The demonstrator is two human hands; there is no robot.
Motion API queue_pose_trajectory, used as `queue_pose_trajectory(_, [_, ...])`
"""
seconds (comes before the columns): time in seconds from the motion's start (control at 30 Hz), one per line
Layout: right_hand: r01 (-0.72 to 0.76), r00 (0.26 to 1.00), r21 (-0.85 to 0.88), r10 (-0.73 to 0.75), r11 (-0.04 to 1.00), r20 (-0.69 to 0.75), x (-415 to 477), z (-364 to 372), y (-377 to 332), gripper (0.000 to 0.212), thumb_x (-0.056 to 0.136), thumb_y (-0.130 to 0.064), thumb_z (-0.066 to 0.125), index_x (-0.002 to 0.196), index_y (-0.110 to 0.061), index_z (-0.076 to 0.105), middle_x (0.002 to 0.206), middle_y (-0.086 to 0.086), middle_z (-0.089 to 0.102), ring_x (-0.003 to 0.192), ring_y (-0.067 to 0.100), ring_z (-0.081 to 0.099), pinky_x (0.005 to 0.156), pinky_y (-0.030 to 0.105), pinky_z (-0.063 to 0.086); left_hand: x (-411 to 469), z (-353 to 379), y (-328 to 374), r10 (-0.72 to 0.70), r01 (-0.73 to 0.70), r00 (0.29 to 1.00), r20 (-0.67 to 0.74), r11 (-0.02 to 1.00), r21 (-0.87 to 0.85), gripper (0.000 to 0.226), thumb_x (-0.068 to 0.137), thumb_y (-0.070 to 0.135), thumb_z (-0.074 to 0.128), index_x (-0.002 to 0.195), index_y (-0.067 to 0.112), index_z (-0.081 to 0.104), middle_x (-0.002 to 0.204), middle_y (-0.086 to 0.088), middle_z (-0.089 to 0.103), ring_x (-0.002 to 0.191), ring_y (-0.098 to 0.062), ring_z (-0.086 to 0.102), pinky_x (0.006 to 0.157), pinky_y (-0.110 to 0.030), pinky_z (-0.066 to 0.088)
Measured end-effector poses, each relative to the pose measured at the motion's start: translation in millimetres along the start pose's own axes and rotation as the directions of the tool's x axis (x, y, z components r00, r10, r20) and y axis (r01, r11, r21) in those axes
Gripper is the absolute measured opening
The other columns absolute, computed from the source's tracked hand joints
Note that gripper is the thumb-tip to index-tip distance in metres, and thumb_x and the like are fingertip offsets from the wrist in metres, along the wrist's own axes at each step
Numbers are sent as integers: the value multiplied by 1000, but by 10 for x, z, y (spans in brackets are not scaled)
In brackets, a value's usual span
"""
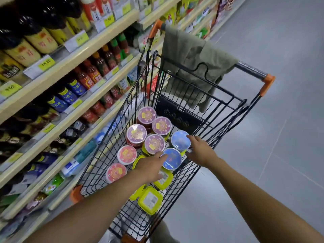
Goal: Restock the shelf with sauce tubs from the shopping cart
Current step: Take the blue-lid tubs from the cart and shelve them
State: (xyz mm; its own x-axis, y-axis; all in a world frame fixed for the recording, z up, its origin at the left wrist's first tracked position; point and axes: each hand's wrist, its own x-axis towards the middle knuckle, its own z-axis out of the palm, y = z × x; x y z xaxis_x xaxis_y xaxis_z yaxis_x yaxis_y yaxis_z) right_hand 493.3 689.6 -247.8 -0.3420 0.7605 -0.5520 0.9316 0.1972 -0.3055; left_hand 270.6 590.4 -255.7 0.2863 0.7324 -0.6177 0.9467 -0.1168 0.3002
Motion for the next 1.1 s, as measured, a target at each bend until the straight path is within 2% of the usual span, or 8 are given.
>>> queue_pose_trajectory(0.2, [4, 997, -148, 9, 989, 82, 337, 116, 138, 92, 82, -32, 74, 156, -21, 22, 152, 13, 35, 126, 39, 49, 95, 46, 51, 351, 218, 168, -137, 137, 990, -25, 991, -11, 105, 90, 46, 71, 163, 19, 1, 171, 1, -5, 129, -34, 55, 71, -35, 43])
queue_pose_trajectory(0.4, [33, 994, -249, -5, 968, 112, 615, 226, 195, 111, 75, -27, 82, 158, -27, 8, 162, 13, 18, 134, 41, 43, 100, 48, 49, 580, 266, 187, -137, 142, 989, -61, 986, 84, 118, 86, 48, 76, 162, 15, -8, 170, 0, -15, 127, -32, 57, 70, -34, 43])
queue_pose_trajectory(0.57, [54, 992, -315, -16, 947, 121, 793, 259, 177, 124, 75, -24, 84, 159, -25, -6, 167, 11, 4, 144, 40, 32, 112, 53, 39, 757, 352, 168, -46, 66, 994, -97, 973, 220, 123, 85, 49, 75, 160, 8, -14, 171, -7, -9, 147, -23, 36, 94, -36, 50])
queue_pose_trajectory(0.7, [123, 986, -365, -73, 923, 148, 905, 310, 145, 120, 79, -30, 81, 158, -22, -9, 167, 14, 2, 145, 40, 27, 116, 55, 33, 873, 430, 166, -65, 85, 993, -99, 971, 223, 122, 84, 42, 77, 160, 9, -12, 171, -9, -3, 118, -26, 64, 89, -35, 53])
queue_pose_trajectory(0.83, [129, 990, -344, -103, 930, 94, 1026, 421, 114, 104, 88, -38, 71, 155, -28, -9, 165, 15, 8, 143, 42, 31, 113, 62, 32, 911, 458, 157, -73, 96, 991, -109, 969, 229, 122, 78, 44, 81, 161, 8, -2, 169, -10, 8, 108, -28, 68, 85, -35, 53])
queue_pose_trajectory(0.93, [139, 990, -342, -120, 929, 75, 1048, 429, 68, 100, 86, -40, 70, 155, -24, 0, 158, 17, 23, 136, 40, 39, 108, 62, 35, 896, 454, 127, -73, 96, 991, -108, 971, 219, 123, 74, 49, 82, 160, 6, 5, 164, -12, 17, 102, -28, 70, 76, -35, 51])
queue_pose_trajectory(1.03, [132, 991, -345, -117, 929, 64, 1044, 415, 36, 106, 75, -42, 79, 152, -20, 9, 144, 19, 36, 124, 38, 47, 101, 58, 42, 855, 427, 105, -54, 80, 991, -123, 974, 212, 116, 74, 52, 78, 157, 6, 11, 152, -11, 32, 97, -28, 67, 68, -33, 46])
queue_pose_trajectory(1.1, [123, 992, -329, -106, 936, 70, 1012, 391, 39, 115, 66, -48, 85, 150, -18, 13, 137, 18, 40, 119, 37, 49, 99, 55, 45, 812, 412, 100, -30, 58, 991, -131, 976, 210, 113, 74, 54, 77, 156, 6, 15, 148, -10, 35, 101, -28, 65, 70, -34, 48])
